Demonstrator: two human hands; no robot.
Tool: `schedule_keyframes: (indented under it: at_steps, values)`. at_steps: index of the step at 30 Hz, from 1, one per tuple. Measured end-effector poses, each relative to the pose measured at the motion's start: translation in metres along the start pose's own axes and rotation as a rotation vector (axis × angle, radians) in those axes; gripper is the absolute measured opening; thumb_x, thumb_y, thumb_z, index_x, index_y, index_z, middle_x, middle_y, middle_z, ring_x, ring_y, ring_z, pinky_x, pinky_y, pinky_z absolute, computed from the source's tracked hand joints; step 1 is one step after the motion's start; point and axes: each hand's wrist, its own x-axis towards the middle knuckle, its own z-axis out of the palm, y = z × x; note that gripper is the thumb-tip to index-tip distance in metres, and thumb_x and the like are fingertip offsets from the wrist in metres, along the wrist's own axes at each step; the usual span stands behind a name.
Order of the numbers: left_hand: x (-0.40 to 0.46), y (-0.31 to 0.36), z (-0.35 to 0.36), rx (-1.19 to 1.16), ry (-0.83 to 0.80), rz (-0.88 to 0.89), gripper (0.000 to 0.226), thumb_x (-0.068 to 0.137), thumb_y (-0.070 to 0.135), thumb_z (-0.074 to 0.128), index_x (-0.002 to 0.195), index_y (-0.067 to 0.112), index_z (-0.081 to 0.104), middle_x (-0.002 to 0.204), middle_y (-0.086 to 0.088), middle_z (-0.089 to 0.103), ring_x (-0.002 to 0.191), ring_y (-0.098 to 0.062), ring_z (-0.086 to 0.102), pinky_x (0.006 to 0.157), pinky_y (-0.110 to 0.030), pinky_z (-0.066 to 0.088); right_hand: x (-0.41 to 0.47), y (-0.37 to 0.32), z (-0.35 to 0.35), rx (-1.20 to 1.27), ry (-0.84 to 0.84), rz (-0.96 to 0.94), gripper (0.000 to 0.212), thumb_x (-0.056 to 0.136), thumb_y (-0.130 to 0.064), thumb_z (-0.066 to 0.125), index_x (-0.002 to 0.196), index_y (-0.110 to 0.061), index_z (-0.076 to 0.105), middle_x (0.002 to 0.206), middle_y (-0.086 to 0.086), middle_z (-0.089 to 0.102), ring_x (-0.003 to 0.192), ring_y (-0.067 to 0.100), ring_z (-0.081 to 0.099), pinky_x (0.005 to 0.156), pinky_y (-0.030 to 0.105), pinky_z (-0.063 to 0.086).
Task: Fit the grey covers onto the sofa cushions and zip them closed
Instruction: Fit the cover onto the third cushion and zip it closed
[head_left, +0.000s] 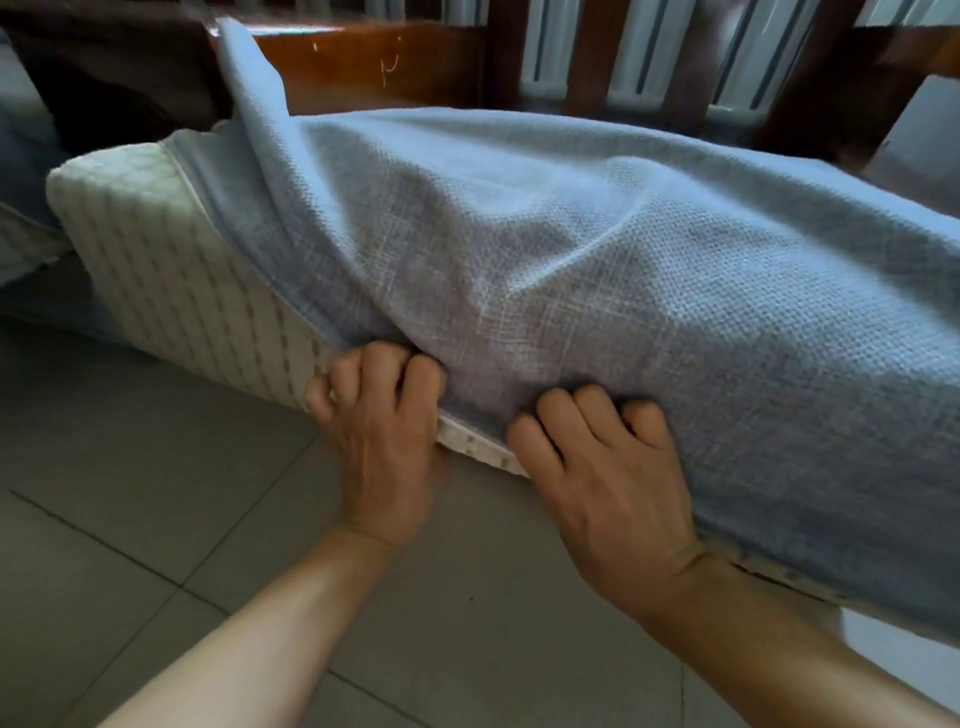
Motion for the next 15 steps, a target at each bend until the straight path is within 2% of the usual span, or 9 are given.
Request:
schedule_keyframes:
  at_steps: [4,11,15]
  values:
    - [0.058,0.017,-0.011,0.001,-0.002,-0.023,0.049,0.059,0.008,0.08,0.08,0.023,0.038,0.088,0.002,0.036,0.088,-0.023,0.038,0.074,-0.036,0.026,0.046,0.033,-0.022,0.045,-0.009,0.084,0.017,0.085,-0.001,0.045,0.079,-0.016,0.053,0.076,0.004,0.049,0.074,0.023,0.036,0.063,0.035,0.022]
    - [0.152,0.033,-0.032,-0.013,-0.209,0.019,0.046,0.043,-0.002,0.073,0.074,0.02,0.046,0.076,-0.003,0.045,0.082,-0.024,0.039,0.075,-0.032,0.019,0.115,0.09,-0.06,0.148,-0.214,0.056,0.02,0.078,-0.005,0.042,0.079,-0.018,0.058,0.077,0.004,0.051,0.075,0.024,0.037,0.063,0.035,0.022]
    - [0.223,0.042,-0.031,-0.03,-0.249,0.058,0.036,0.046,-0.005,0.066,0.073,0.016,0.055,0.076,-0.006,0.052,0.083,-0.027,0.04,0.076,-0.037,0.027,0.168,0.128,-0.072,0.15,-0.229,0.13,0.02,0.079,-0.003,0.042,0.078,-0.016,0.058,0.075,0.005,0.051,0.074,0.025,0.038,0.063,0.036,0.023]
